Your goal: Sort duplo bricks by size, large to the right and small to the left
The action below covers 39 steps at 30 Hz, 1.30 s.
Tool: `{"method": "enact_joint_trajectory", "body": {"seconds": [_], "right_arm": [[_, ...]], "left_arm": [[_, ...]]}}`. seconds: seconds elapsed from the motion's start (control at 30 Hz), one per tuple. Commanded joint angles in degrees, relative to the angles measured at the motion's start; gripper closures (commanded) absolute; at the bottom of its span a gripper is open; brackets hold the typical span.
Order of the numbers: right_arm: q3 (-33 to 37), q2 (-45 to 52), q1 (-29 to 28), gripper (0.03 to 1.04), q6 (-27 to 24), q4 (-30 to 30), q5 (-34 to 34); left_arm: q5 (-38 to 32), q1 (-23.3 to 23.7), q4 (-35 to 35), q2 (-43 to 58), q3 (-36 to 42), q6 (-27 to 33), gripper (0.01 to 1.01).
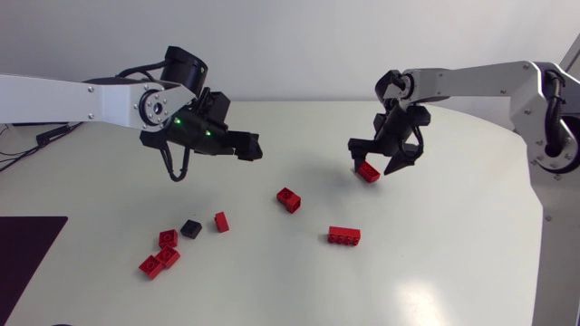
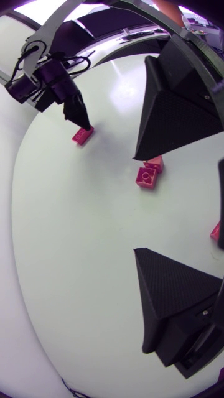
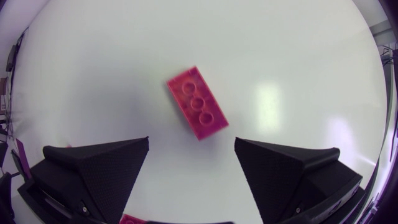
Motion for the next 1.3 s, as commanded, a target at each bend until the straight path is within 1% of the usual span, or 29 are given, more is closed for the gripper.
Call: {"method": "enact_joint_trajectory", "body": {"seconds": [0.0,0.07,0.2,0.43,0.5,0.57,0.6,0.7,0.73,0.77,0.8,0.93,1.07,1.13,1.17,1.23,1.27], "right_arm": [[4.52,2.53,-0.15,0.07,-0.08,-0.71,1.13],[6.9,3.94,-0.06,0.07,-0.52,-0.71,2.45],[13.75,9.3,-0.59,0.07,-0.88,-2.9,7.81],[13.49,12.02,-0.76,0.07,-2.28,-2.99,8.6],[11.99,11.58,-0.41,0.12,-2.72,-3.17,8.6],[9.8,10.18,0.2,0.15,-3.34,-2.99,8.6],[9.0,9.56,0.47,0.19,-3.51,-2.81,8.6],[5.4,6.84,0.56,0.39,-3.6,-1.58,8.6],[3.56,5.52,0.56,0.44,-3.69,-0.88,8.6],[1.45,4.11,0.64,0.47,-3.95,-0.18,8.6],[-0.93,2.62,0.82,0.47,-4.13,0.26,8.6],[-10.42,-3.71,0.99,0.47,-4.48,1.93,8.51],[-24.57,-14.34,1.26,0.47,-5.53,5.01,7.64],[-30.28,-19.0,1.26,0.44,-5.71,5.18,6.76],[-32.83,-21.29,1.26,0.36,-5.97,5.1,5.88],[-36.96,-24.89,1.35,0.14,-5.97,4.48,4.47],[-38.19,-26.03,1.43,0.11,-5.88,3.78,3.86]], "left_arm": [[-0.13,0.48,-0.44,-1.1,-0.73,0.66,0.056],[-0.13,0.48,-0.44,-1.28,-0.82,0.74,0.056],[-0.13,0.92,-0.44,-1.28,-1.17,0.92,0.056],[-0.13,1.44,-0.36,-1.37,-1.87,1.54,0.056],[-0.05,1.36,-0.36,-1.37,-1.96,1.54,0.056],[-0.05,1.18,-0.36,-1.37,-2.13,1.54,0.056],[-0.05,1.09,-0.36,-1.37,-2.13,1.54,0.056],[-0.05,0.92,-0.36,-1.46,-2.22,1.45,0.056],[-0.05,0.83,-0.36,-1.54,-2.4,1.45,0.056],[-0.05,0.74,-0.36,-1.72,-2.49,1.45,0.056],[-0.05,0.74,-0.36,-1.72,-2.57,1.45,0.056],[0.04,0.39,-0.36,-1.9,-2.84,1.18,0.056],[0.04,0.04,-0.27,-2.86,-3.54,1.18,0.056],[0.04,-0.23,-0.27,-2.95,-3.72,1.18,0.056],[0.04,-0.31,-0.27,-3.04,-3.8,1.18,0.056],[0.04,-0.75,-0.27,-3.13,-3.89,1.1,0.056],[0.04,-1.1,-0.27,-3.21,-3.89,1.01,0.056]]}}
